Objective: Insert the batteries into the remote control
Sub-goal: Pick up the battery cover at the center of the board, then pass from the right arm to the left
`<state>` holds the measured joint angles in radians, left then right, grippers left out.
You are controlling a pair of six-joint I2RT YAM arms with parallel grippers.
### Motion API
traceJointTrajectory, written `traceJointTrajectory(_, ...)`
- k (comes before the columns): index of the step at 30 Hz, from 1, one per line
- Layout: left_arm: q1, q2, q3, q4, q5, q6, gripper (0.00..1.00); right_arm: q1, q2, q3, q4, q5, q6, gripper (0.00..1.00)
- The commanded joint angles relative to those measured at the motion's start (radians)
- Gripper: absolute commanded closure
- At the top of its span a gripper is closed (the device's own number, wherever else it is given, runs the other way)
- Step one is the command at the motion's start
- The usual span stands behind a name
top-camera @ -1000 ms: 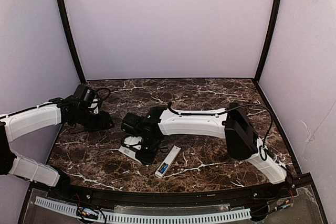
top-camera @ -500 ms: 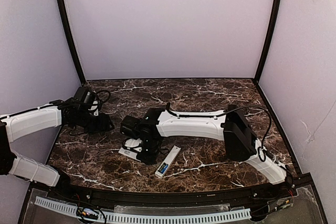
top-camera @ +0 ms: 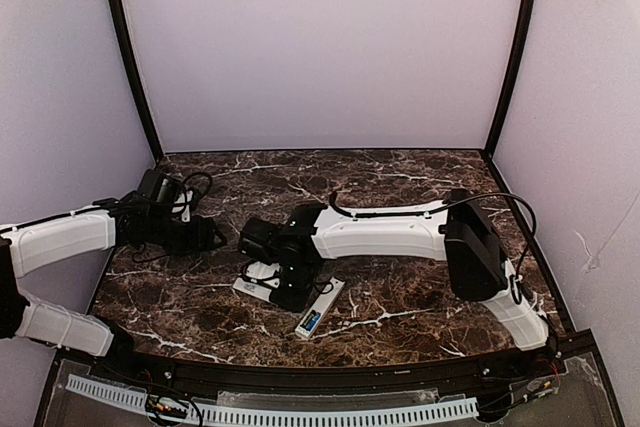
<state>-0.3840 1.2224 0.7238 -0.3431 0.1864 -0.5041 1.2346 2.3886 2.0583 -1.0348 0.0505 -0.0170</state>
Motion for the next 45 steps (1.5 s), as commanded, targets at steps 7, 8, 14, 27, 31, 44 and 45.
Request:
traceJointTrajectory(7, 0.004, -0.039, -0.172, 0.311, 0.237, -0.061, 0.32, -0.016, -0.156, -0.114, 0.133, 0.065, 0.014, 0.88)
traceJointTrajectory(8, 0.005, -0.039, -0.180, 0.325, 0.258, -0.076, 0.32, -0.017, -0.163, -0.121, 0.140, 0.066, 0.015, 0.88)
traceJointTrajectory(14, 0.005, -0.001, -0.210, 0.441, 0.335, -0.121, 0.36, -0.023, -0.195, -0.142, 0.172, 0.100, 0.015, 0.89)
traceJointTrajectory(27, 0.005, 0.024, -0.244, 0.574, 0.404, -0.198, 0.57, -0.031, -0.281, -0.204, 0.246, 0.144, 0.040, 0.90)
traceJointTrajectory(31, 0.005, 0.023, -0.246, 0.625, 0.437, -0.221, 0.72, -0.031, -0.291, -0.211, 0.254, 0.141, 0.040, 0.90)
traceJointTrajectory(44, 0.005, -0.043, -0.179, 0.558, 0.536, -0.126, 1.00, -0.187, -0.653, -0.612, 0.531, -0.269, 0.129, 0.39)
traceJointTrajectory(45, 0.005, -0.048, -0.169, 0.567, 0.580, -0.120, 1.00, -0.215, -0.699, -0.663, 0.583, -0.352, 0.149, 0.39)
